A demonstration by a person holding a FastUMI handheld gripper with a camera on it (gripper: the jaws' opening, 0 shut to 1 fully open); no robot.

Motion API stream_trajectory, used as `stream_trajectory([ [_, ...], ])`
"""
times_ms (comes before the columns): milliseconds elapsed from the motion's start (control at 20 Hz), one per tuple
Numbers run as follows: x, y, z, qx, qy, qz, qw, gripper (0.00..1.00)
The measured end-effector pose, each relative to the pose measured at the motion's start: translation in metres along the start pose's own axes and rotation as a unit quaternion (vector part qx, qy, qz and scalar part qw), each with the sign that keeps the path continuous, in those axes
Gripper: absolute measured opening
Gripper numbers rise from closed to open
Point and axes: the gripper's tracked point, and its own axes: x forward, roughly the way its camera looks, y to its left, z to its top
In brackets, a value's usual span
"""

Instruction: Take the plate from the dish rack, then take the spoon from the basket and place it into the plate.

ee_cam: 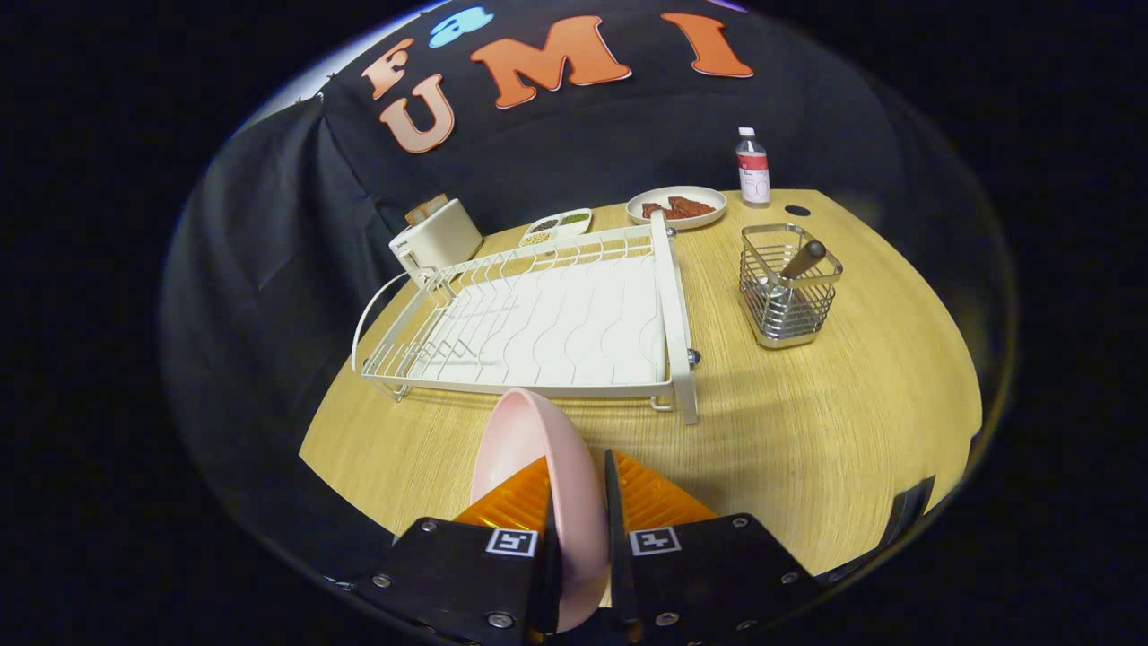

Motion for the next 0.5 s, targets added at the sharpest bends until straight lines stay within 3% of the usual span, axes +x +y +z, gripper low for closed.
stream_trajectory([
  [500,0.024,-0.027,-0.030,0.039,-0.011,-0.016,0.999,0.28],
])
